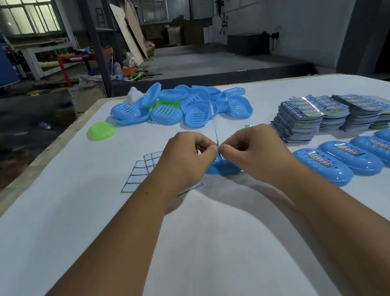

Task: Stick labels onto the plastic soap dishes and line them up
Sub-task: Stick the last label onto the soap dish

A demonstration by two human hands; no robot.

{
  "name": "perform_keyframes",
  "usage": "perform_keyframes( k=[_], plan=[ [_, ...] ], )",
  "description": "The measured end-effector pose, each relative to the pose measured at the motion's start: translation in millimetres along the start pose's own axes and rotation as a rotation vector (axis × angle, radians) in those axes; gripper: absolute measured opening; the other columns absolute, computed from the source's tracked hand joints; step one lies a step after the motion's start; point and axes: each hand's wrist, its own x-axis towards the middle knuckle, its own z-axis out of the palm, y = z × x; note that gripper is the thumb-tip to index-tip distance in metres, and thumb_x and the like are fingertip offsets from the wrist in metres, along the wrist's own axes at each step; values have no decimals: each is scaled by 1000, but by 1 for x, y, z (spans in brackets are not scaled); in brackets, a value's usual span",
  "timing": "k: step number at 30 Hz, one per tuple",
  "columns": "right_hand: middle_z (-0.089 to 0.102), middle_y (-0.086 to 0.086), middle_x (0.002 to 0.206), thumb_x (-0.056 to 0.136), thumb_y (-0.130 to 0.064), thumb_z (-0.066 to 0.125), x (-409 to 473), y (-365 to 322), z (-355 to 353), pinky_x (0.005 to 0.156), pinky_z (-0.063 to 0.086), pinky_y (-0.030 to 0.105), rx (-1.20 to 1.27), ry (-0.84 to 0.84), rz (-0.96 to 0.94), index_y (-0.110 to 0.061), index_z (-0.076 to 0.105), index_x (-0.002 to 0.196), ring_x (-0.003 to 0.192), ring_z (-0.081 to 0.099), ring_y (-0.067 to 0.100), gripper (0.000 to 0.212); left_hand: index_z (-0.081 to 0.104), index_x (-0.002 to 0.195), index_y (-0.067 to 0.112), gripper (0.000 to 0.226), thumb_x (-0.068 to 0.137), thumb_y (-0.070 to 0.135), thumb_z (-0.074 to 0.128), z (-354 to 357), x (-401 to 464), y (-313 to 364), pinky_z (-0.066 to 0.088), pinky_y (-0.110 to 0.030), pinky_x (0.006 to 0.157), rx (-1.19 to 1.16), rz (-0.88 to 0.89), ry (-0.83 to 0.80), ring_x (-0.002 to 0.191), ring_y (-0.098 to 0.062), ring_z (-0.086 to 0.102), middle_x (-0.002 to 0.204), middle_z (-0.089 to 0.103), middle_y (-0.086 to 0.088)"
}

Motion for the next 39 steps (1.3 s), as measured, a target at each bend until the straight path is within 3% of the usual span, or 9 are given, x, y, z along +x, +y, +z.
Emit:
perform_keyframes(
  k=[10, 18, 20, 22, 26, 29, 32, 36, 39],
  plan=[
    [62, 4, 59, 70, -33, 58, 1, -2, 0, 52, 43, 30, -80, 14, -13, -12, 64, 59, 52, 43, 7, 25, 69, 70, 30, 18, 87, 25, 66, 3, -2, 5, 37, -7, 48, 24, 29, 3, 50, 4, 50, 57, 59, 27],
    [59, 0, 56, 76, -25, 64, 3, 2, -1, 48, 36, 20, -26, 37, 49, -9, 64, 62, 48, 40, 4, 21, 67, 64, 27, 18, 81, 26, 69, 0, 0, 5, 37, -4, 51, 51, -50, 63, 56, 10, 54, 58, 62, 27],
    [49, 0, 51, 75, -25, 61, 4, 4, -3, 46, 32, 21, -2, 44, 82, -5, 58, 61, 48, 35, 7, 25, 67, 62, 19, 20, 78, 30, 67, -3, 2, 3, 39, -9, 47, 48, -141, 133, 52, 4, 53, 56, 62, 17],
    [37, 1, 51, 76, -24, 59, 3, 4, -6, 45, 27, 23, 33, 35, 108, -3, 47, 58, 51, 28, 12, 30, 64, 65, 8, 30, 78, 35, 63, -8, 4, -1, 44, -24, 52, 77, -224, 198, 52, -6, 49, 57, 61, 3],
    [27, 5, 56, 79, -20, 59, 3, 5, -7, 42, 19, 22, 59, 20, 157, 2, 39, 60, 53, 21, 15, 35, 45, 52, 10, 40, 82, 34, 56, -18, 4, -6, 38, -33, 55, 202, -337, 192, 61, -26, 48, 56, 52, -8],
    [28, 8, 61, 81, -19, 60, 4, 7, -8, 42, 17, 24, 60, 15, 195, 8, 42, 63, 56, 21, 16, 37, 43, 59, 12, 38, 87, 37, 50, -24, 6, -9, 32, -33, 54, 336, -414, 161, 70, -36, 51, 68, 56, -19],
    [31, 9, 61, 82, -20, 60, 5, 8, -9, 42, 19, 24, 56, 26, 221, 10, 46, 65, 56, 23, 16, 37, 50, 72, 12, 34, 91, 39, 45, -27, 6, -12, 36, -33, 62, 501, -464, 143, 80, -33, 54, 82, 61, -13],
    [34, 9, 62, 82, -21, 61, 5, 8, -8, 44, 21, 24, 47, 37, 215, 12, 51, 69, 55, 25, 16, 37, 45, 74, 20, 28, 92, 42, 47, -31, 0, -17, 37, -31, 64, 738, -487, 43, 83, -27, 55, 75, 50, -1],
    [27, 7, 58, 80, -20, 60, 4, 6, -9, 43, 18, 24, 41, 47, 187, 7, 42, 62, 54, 20, 15, 37, 48, 82, 21, 25, 88, 45, 52, -35, -3, -18, 39, -31, 67, 888, -465, 11, 83, -25, 55, 78, 51, 0]
  ],
)
